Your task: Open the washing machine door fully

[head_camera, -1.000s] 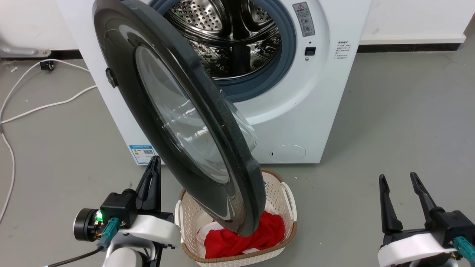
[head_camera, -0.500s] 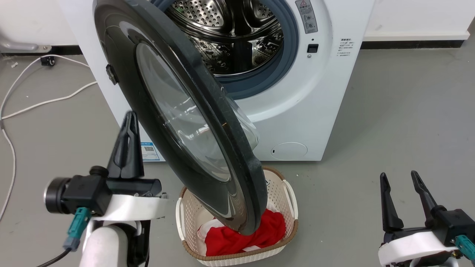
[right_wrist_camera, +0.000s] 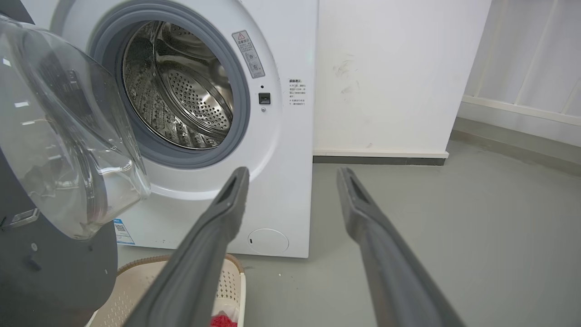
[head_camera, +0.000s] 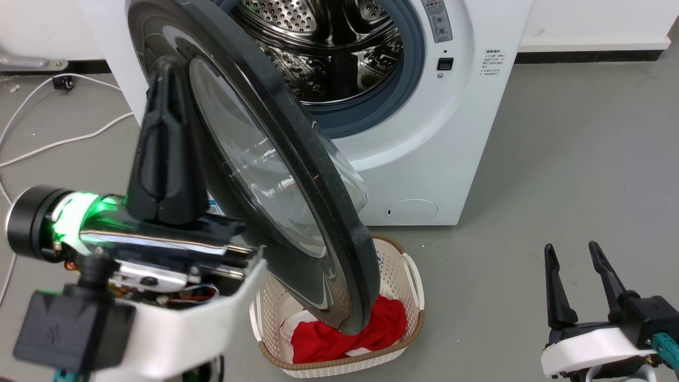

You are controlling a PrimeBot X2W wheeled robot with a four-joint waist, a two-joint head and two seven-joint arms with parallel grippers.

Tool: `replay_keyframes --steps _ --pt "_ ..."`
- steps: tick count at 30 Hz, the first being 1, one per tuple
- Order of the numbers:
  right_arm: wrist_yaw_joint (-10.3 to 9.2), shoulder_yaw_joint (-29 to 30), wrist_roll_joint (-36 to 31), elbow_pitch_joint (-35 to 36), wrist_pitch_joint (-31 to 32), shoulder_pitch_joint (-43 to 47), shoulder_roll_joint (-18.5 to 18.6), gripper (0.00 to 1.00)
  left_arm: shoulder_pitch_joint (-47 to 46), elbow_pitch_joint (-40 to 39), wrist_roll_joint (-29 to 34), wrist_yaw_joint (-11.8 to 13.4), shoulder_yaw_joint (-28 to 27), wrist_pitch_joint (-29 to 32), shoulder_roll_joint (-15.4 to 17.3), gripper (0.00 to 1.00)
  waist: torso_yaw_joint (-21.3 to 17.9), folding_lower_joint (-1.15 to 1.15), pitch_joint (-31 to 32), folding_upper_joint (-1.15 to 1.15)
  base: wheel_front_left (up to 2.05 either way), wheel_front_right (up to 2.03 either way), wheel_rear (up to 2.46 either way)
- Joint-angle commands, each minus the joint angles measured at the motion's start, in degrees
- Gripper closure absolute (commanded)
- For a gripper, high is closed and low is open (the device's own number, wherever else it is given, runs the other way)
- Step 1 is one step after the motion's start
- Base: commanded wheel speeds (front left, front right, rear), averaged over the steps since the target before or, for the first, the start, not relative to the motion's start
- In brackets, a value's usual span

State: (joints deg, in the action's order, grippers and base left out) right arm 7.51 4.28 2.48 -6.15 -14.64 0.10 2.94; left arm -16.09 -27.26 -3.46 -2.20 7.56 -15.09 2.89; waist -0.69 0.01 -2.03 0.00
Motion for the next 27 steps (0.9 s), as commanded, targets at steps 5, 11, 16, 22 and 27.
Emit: replay_keyframes --steps 5,11,16,22,27 --pt "-0.04 0.1 0.2 -0.4 0.0 -0.7 -0.1 0.00 -2.4 -2.1 0.2 -1.4 6.1 -0.1 0.0 1.00 -0.2 -0.01 -0.1 0.00 0.00 0.00 0.00" --pt "-0.04 0.0 0.5 -0.8 0.1 -0.5 -0.1 0.00 -0.5 3.1 -2.1 -3.2 15.8 2.3 0.0 1.00 -0.7 -0.01 0.2 0.00 0.00 0.00 0.00" --pt "-0.04 -0.1 0.6 -1.0 0.2 0.0 -0.1 0.00 3.0 9.3 -4.4 -3.8 21.2 7.2 0.2 1.00 -0.7 -0.01 0.2 0.00 0.00 0.00 0.00" --pt "-0.04 -0.1 0.8 -1.1 0.3 0.1 -0.1 0.00 7.1 16.6 -6.6 -4.2 24.4 12.4 1.4 1.00 -0.5 -0.01 -0.1 0.00 0.00 0.00 0.00" --pt "-0.04 -0.5 1.0 -1.3 0.4 -0.5 -0.1 0.00 8.3 22.1 -7.3 -4.2 26.1 14.0 1.4 1.00 -0.4 -0.01 -0.7 0.00 0.00 0.00 0.00"
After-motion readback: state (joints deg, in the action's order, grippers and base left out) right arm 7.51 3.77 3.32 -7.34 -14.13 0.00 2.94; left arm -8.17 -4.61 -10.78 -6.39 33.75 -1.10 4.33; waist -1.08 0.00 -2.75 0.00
